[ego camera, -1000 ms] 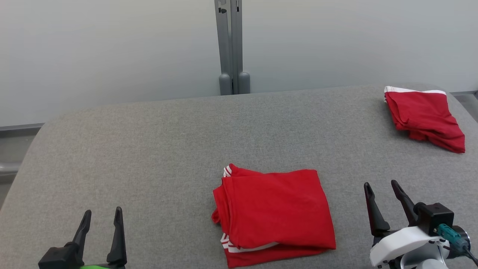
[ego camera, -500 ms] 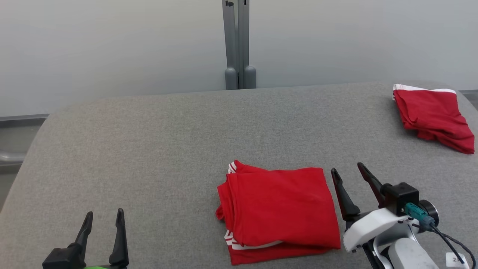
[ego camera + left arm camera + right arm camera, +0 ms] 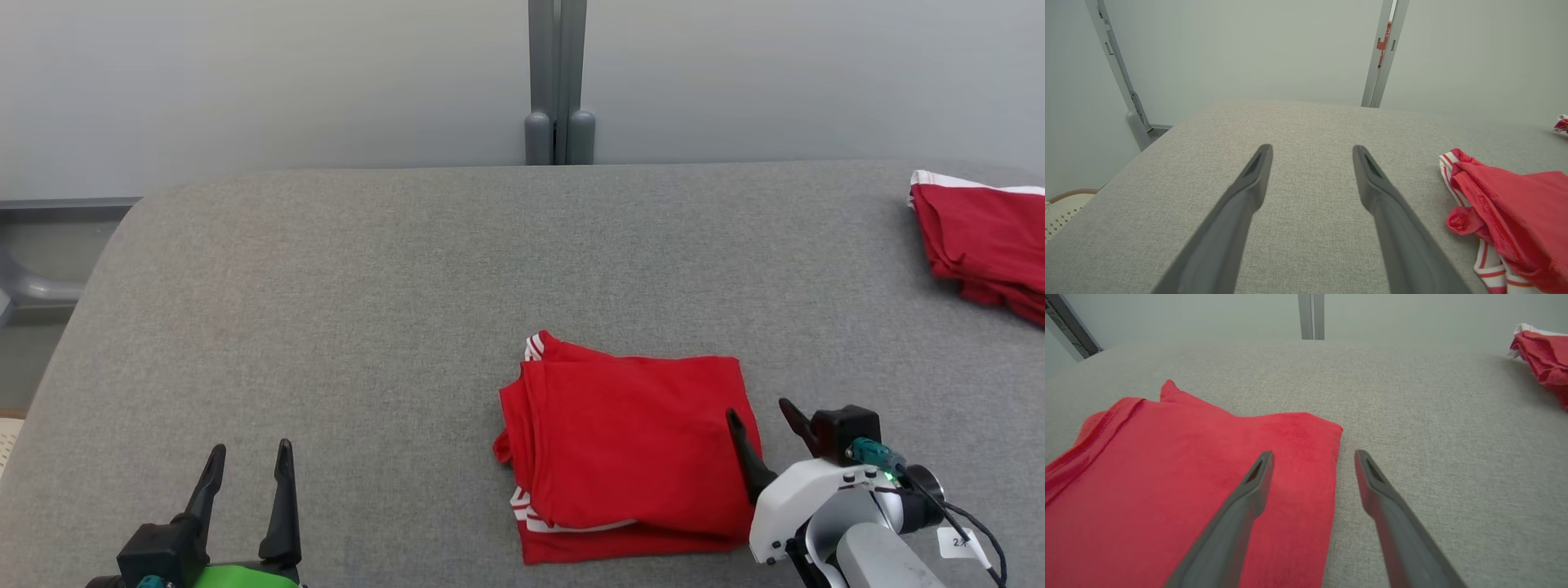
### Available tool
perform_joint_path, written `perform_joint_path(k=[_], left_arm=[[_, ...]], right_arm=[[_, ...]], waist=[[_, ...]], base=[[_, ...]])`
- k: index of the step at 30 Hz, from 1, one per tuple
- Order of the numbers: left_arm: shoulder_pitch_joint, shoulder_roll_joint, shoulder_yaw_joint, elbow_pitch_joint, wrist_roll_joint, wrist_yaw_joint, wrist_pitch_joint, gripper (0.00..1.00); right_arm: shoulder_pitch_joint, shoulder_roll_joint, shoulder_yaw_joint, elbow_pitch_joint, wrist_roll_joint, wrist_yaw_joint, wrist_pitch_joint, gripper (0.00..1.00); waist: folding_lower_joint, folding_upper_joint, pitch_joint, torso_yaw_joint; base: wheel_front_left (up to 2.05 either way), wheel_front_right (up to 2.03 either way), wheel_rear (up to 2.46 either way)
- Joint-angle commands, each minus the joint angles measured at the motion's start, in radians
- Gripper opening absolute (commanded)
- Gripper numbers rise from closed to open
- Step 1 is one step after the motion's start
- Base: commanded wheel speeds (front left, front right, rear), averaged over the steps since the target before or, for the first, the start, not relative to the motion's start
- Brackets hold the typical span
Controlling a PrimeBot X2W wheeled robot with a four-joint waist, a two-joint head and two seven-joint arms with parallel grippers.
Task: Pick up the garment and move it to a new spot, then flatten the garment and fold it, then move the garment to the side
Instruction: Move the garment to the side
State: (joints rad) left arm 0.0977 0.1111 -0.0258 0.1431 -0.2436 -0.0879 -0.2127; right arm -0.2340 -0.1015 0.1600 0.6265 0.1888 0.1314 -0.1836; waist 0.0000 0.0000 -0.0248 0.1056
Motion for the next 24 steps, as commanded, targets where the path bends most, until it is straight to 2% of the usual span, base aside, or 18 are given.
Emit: perform_joint_path(k=[1,13,14,15,16,24], left_arm=[[-0.021,0.001,-0.001,0.007,0.006,0.003,-0.005,1.00],[-0.080,-0.006,-0.026,0.043,0.006,0.003,-0.026,1.00],[-0.084,-0.006,-0.027,0.047,0.006,0.002,-0.027,1.00],[-0.087,-0.007,-0.028,0.052,0.005,0.003,-0.029,1.00],[-0.091,-0.008,-0.028,0.057,0.005,0.004,-0.031,1.00],[-0.102,-0.015,-0.028,0.075,-0.001,0.012,-0.044,1.00]], right_arm=[[-0.017,0.003,-0.004,0.038,0.002,-0.002,-0.008,1.00],[-0.125,0.031,0.027,0.343,0.040,-0.002,-0.039,1.00],[-0.129,0.034,0.029,0.362,0.051,-0.002,-0.039,0.92],[-0.130,0.040,0.036,0.382,0.067,-0.002,-0.037,0.56],[-0.129,0.045,0.046,0.400,0.084,-0.001,-0.034,0.00],[-0.210,0.035,0.118,0.402,0.128,-0.002,-0.062,0.00]], waist=[[0.0000,0.0000,0.014,0.012],[0.0000,0.0000,0.091,0.042],[0.0000,0.0000,0.093,0.045],[0.0000,0.0000,0.094,0.047],[0.0000,0.0000,0.095,0.049],[0.0000,0.0000,0.111,0.045]], base=[[0.00,0.00,0.00],[0.00,0.00,0.00],[0.00,0.00,0.00],[0.00,0.00,0.00],[0.00,0.00,0.00],[0.00,0.00,0.00]])
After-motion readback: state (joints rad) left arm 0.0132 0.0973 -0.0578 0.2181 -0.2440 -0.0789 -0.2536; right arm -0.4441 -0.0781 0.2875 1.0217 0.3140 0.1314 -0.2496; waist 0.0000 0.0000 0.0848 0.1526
